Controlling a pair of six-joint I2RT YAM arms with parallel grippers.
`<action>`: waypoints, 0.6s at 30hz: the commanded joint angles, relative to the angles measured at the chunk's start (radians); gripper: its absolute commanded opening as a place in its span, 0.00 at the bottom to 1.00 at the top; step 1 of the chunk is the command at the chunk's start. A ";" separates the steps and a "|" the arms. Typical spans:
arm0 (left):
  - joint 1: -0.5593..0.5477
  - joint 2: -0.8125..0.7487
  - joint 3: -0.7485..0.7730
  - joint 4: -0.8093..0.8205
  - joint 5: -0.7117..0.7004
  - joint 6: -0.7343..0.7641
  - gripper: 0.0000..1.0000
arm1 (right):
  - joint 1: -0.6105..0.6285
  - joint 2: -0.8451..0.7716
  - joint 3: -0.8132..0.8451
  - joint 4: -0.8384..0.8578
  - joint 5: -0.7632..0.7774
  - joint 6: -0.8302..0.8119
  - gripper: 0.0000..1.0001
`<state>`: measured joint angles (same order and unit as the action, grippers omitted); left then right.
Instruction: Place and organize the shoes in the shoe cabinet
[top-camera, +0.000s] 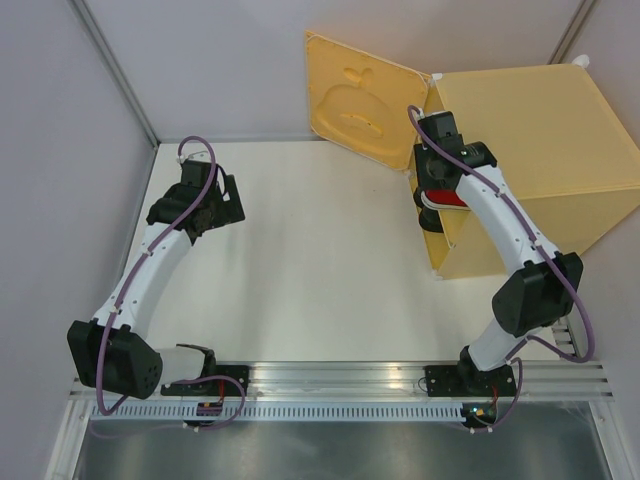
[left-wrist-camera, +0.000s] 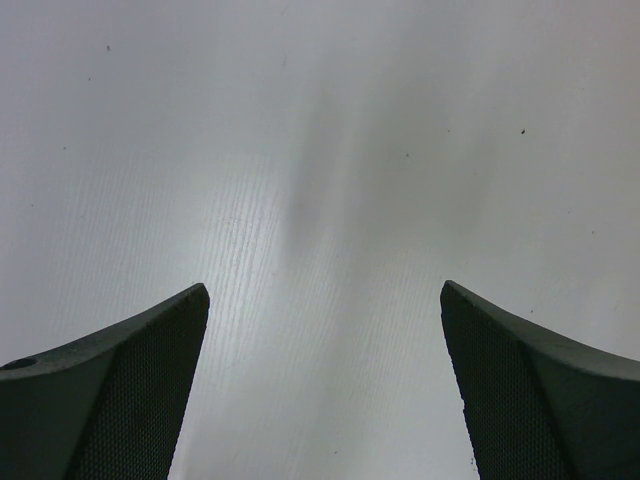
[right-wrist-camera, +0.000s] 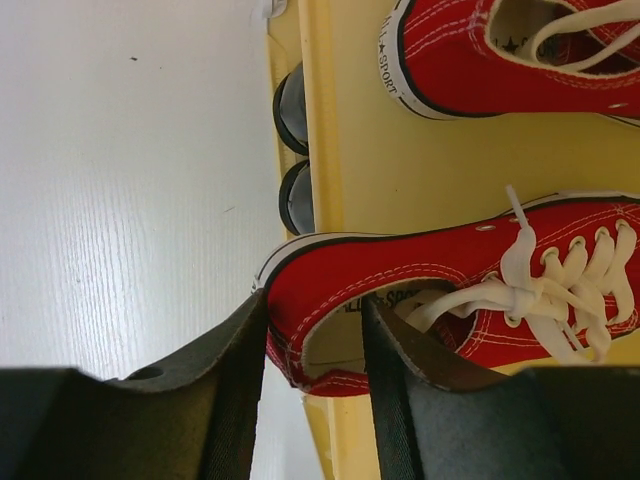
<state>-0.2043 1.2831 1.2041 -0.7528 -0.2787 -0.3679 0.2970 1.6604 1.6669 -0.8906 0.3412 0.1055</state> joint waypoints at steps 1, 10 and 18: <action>-0.001 0.005 0.000 0.033 0.013 0.037 0.99 | 0.011 -0.069 0.019 0.036 0.064 -0.009 0.48; -0.001 0.004 0.000 0.033 0.019 0.037 0.99 | 0.063 -0.117 -0.047 0.102 0.119 -0.017 0.23; -0.001 0.002 0.000 0.033 0.027 0.038 0.99 | 0.070 -0.094 -0.035 0.085 0.084 0.007 0.26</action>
<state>-0.2043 1.2831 1.2041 -0.7528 -0.2611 -0.3679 0.3626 1.5661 1.6287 -0.8227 0.4168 0.1009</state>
